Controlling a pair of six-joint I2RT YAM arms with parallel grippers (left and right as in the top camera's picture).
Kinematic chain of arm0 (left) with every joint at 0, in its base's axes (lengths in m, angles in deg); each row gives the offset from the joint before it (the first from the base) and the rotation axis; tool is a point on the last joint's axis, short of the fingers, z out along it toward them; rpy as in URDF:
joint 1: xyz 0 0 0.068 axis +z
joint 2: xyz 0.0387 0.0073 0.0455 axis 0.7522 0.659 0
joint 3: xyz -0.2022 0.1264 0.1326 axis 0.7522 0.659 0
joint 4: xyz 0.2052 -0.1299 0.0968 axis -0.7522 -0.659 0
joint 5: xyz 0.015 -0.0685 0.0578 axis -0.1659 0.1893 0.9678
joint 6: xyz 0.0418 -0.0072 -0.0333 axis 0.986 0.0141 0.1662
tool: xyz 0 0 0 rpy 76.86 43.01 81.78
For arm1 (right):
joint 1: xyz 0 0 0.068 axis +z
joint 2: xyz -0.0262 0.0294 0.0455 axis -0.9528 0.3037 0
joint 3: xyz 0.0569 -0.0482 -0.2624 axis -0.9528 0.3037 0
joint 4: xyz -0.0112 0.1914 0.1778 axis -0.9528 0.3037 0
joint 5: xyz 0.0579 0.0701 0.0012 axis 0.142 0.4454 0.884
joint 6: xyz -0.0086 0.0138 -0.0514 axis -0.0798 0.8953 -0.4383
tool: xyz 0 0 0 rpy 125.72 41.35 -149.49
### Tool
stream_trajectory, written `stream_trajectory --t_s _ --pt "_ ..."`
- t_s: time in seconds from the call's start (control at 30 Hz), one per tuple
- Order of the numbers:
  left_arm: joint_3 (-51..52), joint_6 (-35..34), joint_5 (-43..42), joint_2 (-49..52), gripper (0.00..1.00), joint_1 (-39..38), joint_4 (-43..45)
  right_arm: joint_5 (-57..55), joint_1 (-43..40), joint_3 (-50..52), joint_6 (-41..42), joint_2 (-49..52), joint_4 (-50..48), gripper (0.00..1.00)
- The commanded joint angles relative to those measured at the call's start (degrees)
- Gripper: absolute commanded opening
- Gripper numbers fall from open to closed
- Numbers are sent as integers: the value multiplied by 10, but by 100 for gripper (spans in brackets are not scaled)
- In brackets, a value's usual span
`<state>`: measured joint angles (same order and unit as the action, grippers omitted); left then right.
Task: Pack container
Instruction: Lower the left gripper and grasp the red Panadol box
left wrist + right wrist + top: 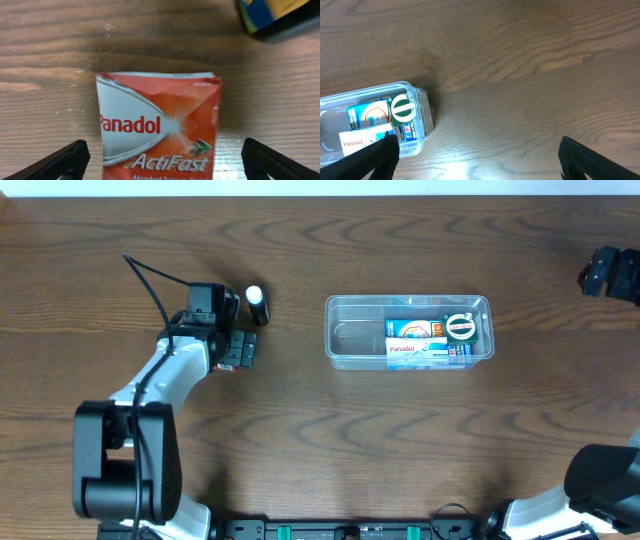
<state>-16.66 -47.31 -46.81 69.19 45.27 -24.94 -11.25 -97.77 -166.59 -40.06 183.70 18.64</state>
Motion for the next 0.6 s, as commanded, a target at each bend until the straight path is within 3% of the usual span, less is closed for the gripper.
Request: stream_trajectory --t_s 0.0,0.13,0.37,0.57 --pt "-8 14 3 19 98 14 2 2 -2 -8 0 -4 1 99" --pt "-8 14 3 24 100 23 2 2 -2 -8 0 -4 1 99" --pt "-8 14 2 23 79 26 2 2 -2 -8 0 -4 1 99" --pt "-8 14 3 19 73 26 2 2 -3 -8 0 -4 1 99"
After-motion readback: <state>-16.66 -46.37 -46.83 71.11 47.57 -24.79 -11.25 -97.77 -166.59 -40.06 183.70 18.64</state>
